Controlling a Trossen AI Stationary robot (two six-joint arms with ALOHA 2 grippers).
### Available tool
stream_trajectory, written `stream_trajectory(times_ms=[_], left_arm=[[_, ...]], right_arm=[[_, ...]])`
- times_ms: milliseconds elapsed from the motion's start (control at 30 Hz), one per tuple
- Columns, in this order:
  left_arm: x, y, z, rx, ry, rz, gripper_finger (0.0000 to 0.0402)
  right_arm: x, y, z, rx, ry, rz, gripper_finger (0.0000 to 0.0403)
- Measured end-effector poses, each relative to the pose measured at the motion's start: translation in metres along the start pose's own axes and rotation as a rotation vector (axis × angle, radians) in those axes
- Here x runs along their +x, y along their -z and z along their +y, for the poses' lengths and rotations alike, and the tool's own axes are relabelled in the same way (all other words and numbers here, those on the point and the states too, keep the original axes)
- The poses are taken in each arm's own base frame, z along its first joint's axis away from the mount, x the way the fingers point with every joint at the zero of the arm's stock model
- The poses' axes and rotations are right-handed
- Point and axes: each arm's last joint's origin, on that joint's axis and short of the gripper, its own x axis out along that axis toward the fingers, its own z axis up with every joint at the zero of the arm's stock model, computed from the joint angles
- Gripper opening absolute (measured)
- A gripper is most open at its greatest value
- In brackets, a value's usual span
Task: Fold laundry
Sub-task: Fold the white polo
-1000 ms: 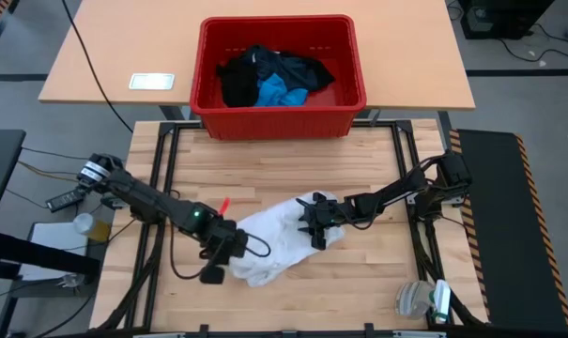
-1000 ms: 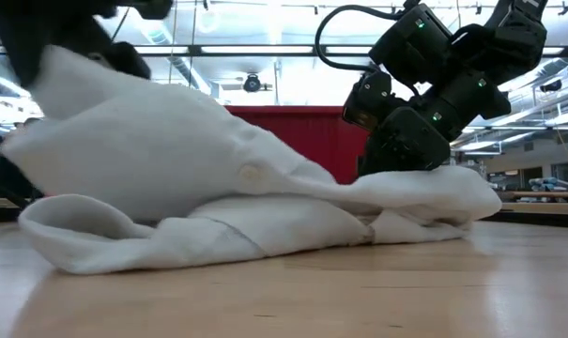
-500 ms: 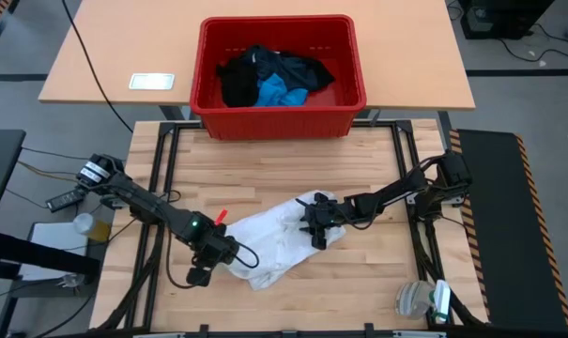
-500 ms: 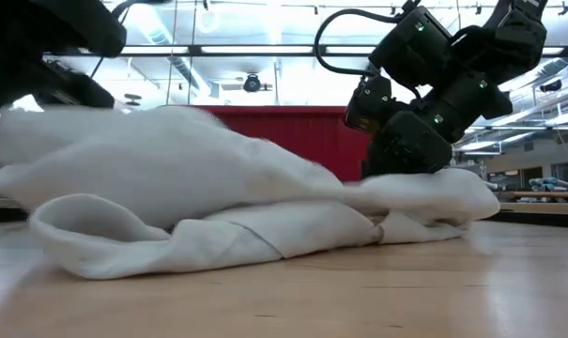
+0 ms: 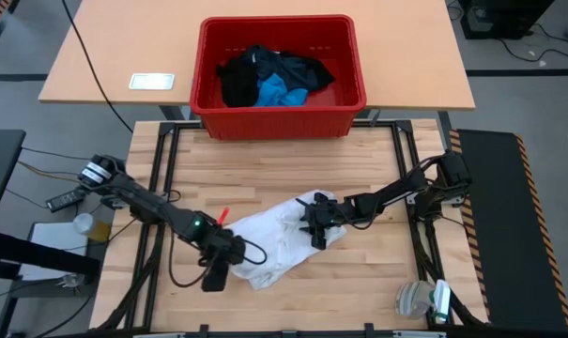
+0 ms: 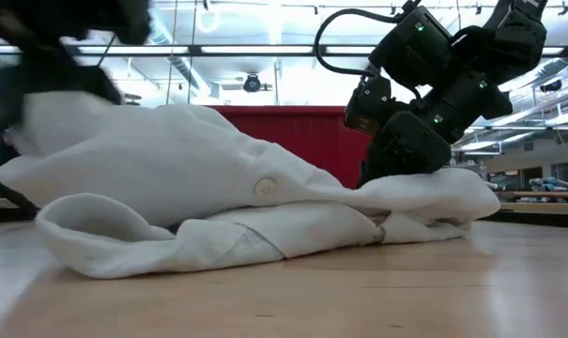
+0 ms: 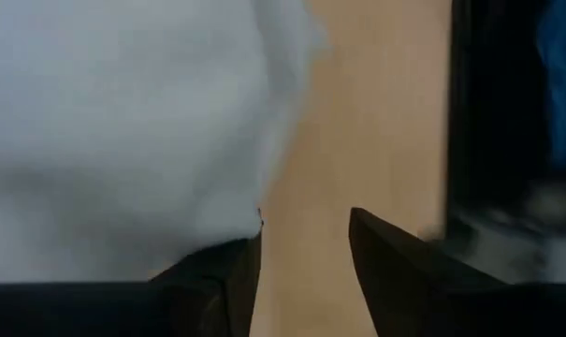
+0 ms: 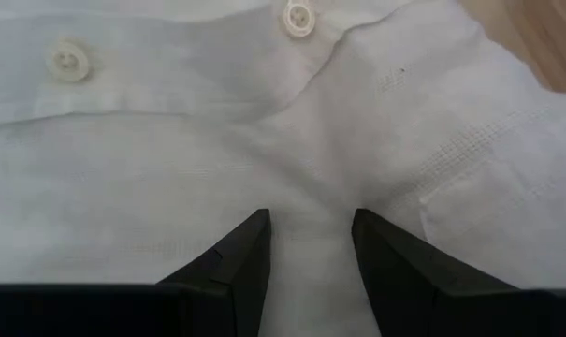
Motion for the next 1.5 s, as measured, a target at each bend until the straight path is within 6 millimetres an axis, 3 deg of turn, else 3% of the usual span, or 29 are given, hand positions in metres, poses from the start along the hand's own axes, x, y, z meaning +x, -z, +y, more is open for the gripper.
stream_trajectory(times_ms=[167, 367, 533, 700, 1033, 1167, 1300, 1500], left_arm=[[0.024, -0.010, 0.009, 0.131, -0.212, -0.118, 0.0155], [0.066, -0.028, 0.007, 0.300, -0.129, -0.231, 0.0153], [0.077, -0.039, 0.011, 0.419, -0.147, -0.304, 0.0153], [0.067, -0.042, 0.014, 0.412, -0.165, -0.332, 0.0153], [-0.009, -0.034, -0.018, 0.462, 0.141, -0.468, 0.0153], [-0.032, -0.026, -0.016, 0.395, 0.007, -0.505, 0.0153], [-0.032, -0.024, 0.001, 0.310, -0.252, -0.491, 0.0153], [0.013, -0.032, 0.024, 0.270, -0.322, -0.341, 0.0153]], right_arm=[[0.000, -0.001, 0.000, 0.002, -0.004, -0.012, 0.0164], [0.000, -0.004, 0.001, 0.005, -0.018, -0.045, 0.0164], [0.000, -0.008, 0.003, 0.008, -0.047, -0.085, 0.0164], [0.000, -0.009, 0.003, 0.014, -0.048, -0.088, 0.0164], [0.000, -0.006, -0.001, 0.018, -0.031, -0.058, 0.0164], [0.000, -0.005, -0.002, 0.016, -0.025, -0.037, 0.0164], [0.000, -0.005, -0.002, 0.017, -0.026, -0.041, 0.0164], [0.000, -0.006, -0.002, 0.020, -0.028, -0.048, 0.0164]])
